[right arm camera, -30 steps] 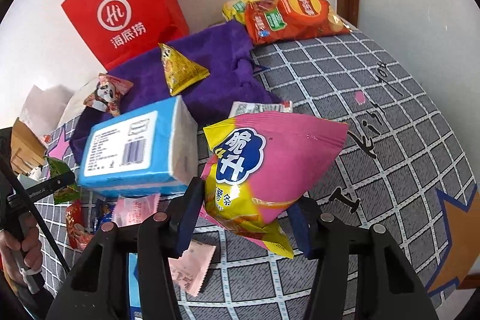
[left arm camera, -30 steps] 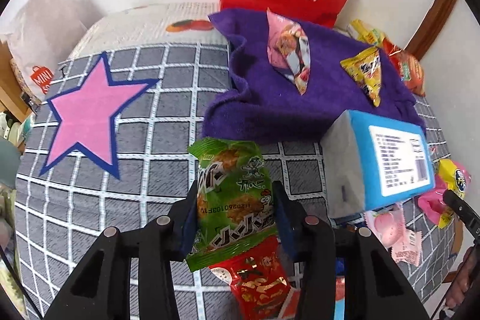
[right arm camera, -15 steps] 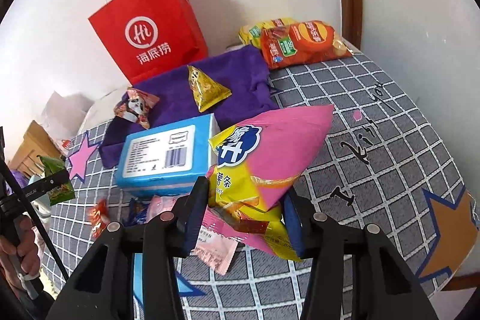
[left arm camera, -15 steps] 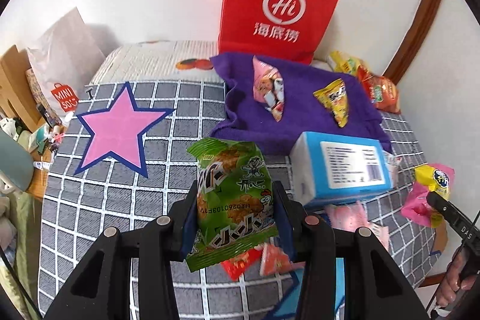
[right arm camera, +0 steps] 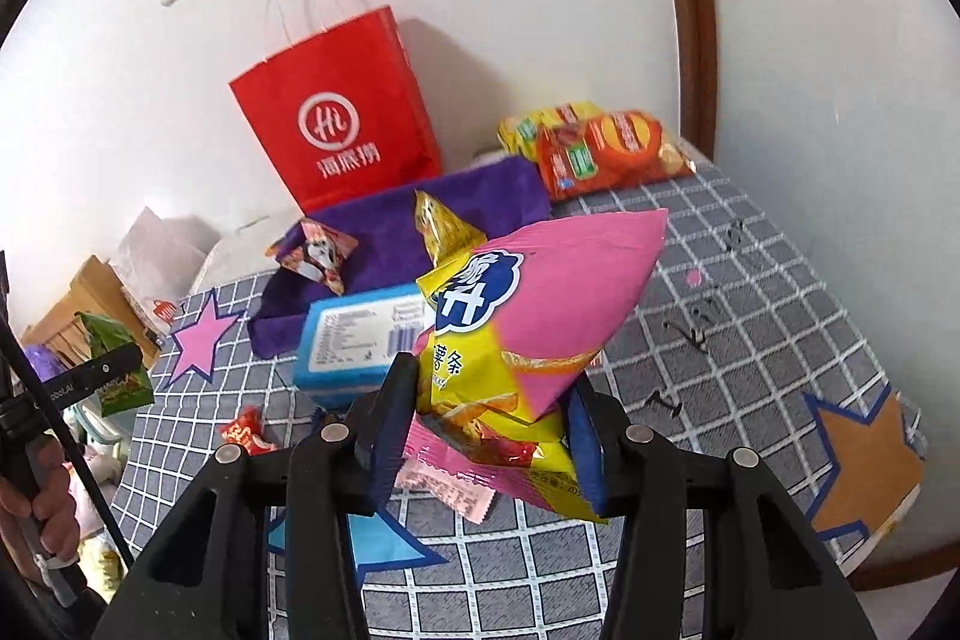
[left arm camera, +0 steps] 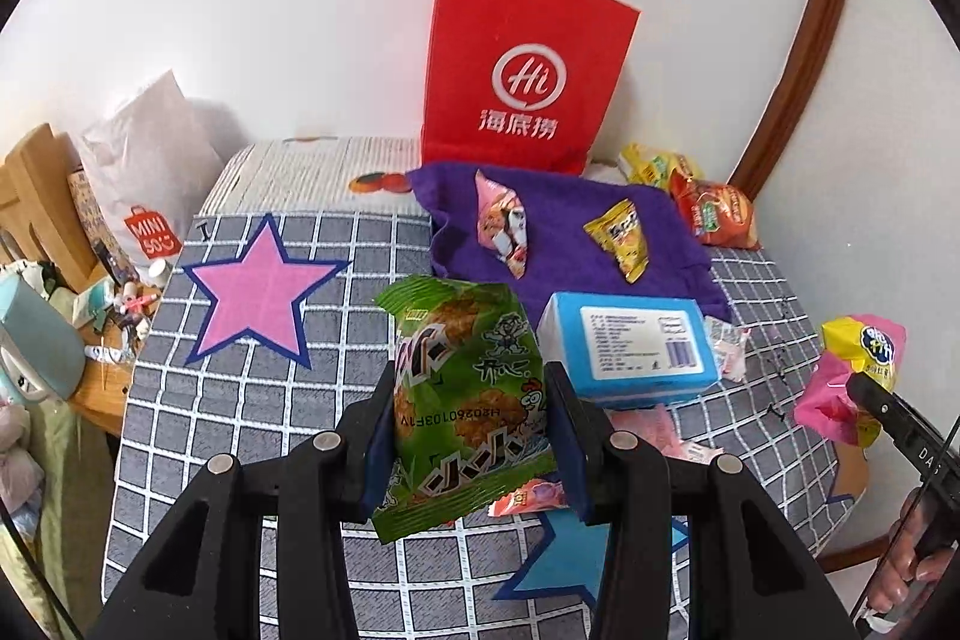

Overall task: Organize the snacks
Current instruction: 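Lift both packs and carry them toward the purple towel, then lower the chip bag onto the towel and open the right tool while the left tool holds the green pack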

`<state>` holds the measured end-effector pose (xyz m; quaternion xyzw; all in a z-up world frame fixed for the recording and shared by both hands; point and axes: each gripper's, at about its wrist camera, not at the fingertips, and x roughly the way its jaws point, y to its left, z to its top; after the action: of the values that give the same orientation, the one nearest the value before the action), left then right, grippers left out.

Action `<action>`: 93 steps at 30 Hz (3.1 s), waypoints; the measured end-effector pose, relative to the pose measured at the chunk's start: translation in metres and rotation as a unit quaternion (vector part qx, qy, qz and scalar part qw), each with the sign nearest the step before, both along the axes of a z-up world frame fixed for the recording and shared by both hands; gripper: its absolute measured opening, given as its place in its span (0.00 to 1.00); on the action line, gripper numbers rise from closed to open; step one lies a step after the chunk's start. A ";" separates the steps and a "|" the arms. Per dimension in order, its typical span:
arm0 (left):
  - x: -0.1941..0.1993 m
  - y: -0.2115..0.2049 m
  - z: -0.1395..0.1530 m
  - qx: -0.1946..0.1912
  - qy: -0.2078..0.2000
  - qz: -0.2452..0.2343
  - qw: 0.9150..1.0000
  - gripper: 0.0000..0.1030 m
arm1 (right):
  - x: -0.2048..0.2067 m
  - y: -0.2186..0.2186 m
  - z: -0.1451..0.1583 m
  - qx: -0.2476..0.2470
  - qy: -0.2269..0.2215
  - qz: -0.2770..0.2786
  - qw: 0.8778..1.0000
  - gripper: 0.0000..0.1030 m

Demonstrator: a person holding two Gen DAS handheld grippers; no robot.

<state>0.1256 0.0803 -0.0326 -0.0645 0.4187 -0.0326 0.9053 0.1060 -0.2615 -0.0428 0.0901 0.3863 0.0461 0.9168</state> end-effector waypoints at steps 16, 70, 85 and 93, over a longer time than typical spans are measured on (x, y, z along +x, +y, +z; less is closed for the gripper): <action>0.070 -0.014 0.012 0.008 -0.010 -0.007 1.000 0.41 | 0.086 0.032 0.033 0.003 -0.022 0.020 1.000 0.45; 0.234 -0.052 -0.049 -0.015 0.045 -0.021 0.999 0.41 | 0.305 0.019 -0.047 -0.023 0.105 0.011 0.994 0.46; 0.232 -0.056 -0.047 -0.017 0.045 -0.026 0.998 0.41 | 0.305 0.028 -0.045 -0.040 0.102 0.021 0.994 0.46; 0.233 -0.056 -0.047 -0.018 0.046 -0.027 0.998 0.41 | 0.307 0.036 -0.052 -0.051 0.116 0.032 0.991 0.46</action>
<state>0.3582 0.0242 -0.0798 -0.0706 0.4607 -0.0611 0.8826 0.4131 -0.2254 -0.0950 0.0357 0.4945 0.0448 0.8673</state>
